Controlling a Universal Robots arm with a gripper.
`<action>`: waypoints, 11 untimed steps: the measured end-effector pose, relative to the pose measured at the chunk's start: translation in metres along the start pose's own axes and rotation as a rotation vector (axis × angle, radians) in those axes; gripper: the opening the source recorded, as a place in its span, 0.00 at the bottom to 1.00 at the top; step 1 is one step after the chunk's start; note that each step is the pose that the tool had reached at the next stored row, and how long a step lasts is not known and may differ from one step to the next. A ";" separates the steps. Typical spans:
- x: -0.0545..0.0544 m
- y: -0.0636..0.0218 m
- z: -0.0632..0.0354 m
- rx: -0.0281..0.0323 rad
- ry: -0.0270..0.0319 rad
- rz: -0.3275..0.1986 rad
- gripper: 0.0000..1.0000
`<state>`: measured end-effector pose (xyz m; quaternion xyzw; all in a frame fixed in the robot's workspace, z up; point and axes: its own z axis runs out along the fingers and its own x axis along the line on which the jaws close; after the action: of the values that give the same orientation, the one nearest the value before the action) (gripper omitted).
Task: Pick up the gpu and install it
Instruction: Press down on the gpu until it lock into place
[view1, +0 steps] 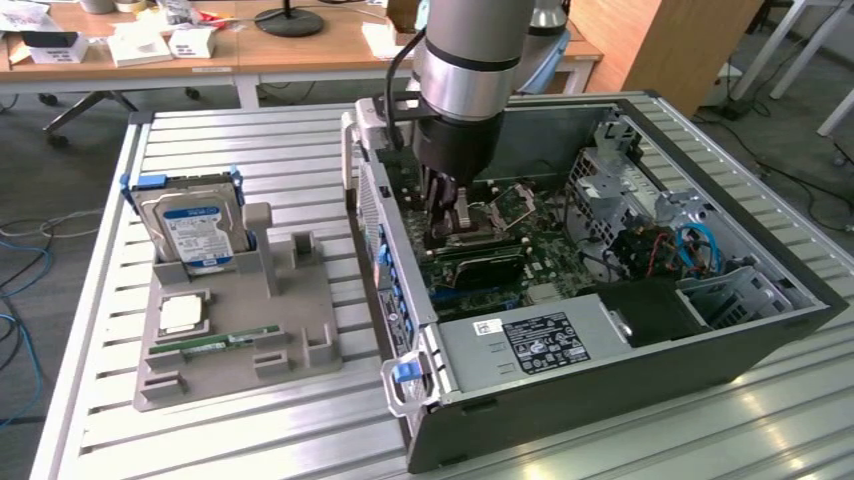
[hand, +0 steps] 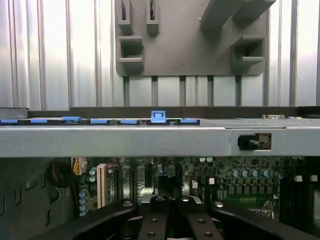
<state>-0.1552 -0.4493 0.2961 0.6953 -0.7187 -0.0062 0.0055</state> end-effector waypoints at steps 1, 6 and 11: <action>0.000 -0.0024 0.0000 -0.0005 0.0000 0.000 0.11; 0.000 -0.0149 -0.0002 -0.0022 0.0001 0.000 0.11; -0.001 -0.0271 -0.0004 -0.0035 0.0001 0.000 0.11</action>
<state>-0.1281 -0.4492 0.2960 0.6952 -0.7187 -0.0074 0.0068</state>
